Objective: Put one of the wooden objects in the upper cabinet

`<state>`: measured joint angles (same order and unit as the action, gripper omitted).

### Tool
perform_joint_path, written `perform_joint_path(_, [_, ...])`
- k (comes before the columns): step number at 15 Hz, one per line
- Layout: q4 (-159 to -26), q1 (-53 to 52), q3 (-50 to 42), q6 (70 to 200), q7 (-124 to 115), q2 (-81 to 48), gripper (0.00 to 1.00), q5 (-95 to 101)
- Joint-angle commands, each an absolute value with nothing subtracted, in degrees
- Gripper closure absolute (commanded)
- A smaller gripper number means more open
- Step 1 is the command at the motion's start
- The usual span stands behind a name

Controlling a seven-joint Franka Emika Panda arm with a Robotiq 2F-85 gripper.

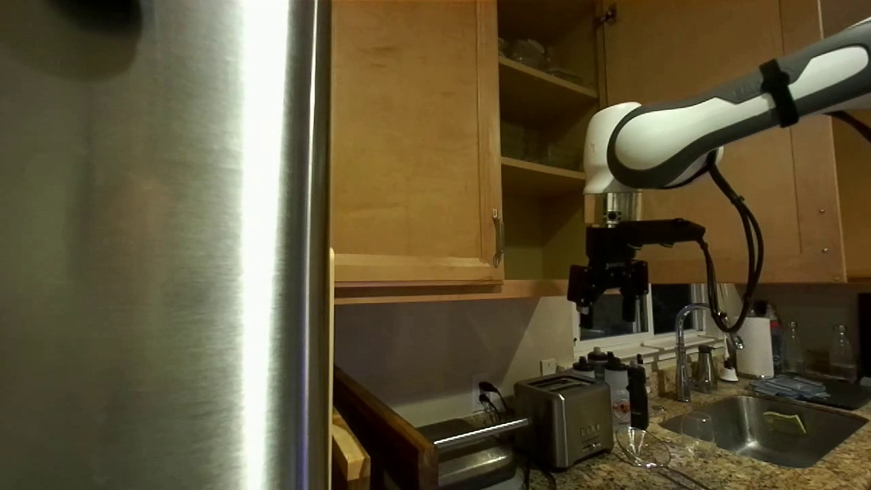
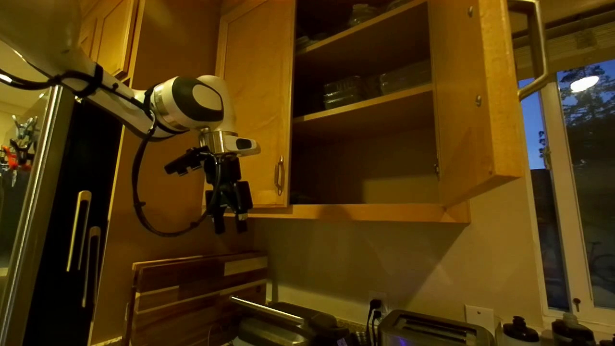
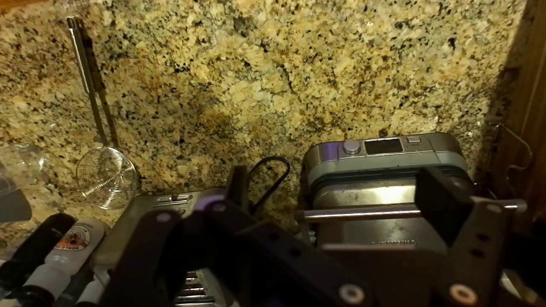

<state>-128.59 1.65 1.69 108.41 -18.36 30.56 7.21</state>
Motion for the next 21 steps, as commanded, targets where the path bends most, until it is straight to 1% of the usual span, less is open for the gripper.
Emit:
perform_joint_path(1, [-128.5, 2.6, 2.4, 108.3, -18.0, 30.5, 0.00, 6.8])
perform_joint_path(7, [-129.2, 2.2, 2.2, 108.4, -15.6, 31.6, 0.00, 7.3])
perform_joint_path(16, [-134.4, -4.2, -0.7, 104.8, 11.6, 41.6, 0.00, 5.2])
perform_joint_path(21, [-136.1, -10.0, 0.1, 104.7, 21.2, 44.0, 0.00, 3.2])
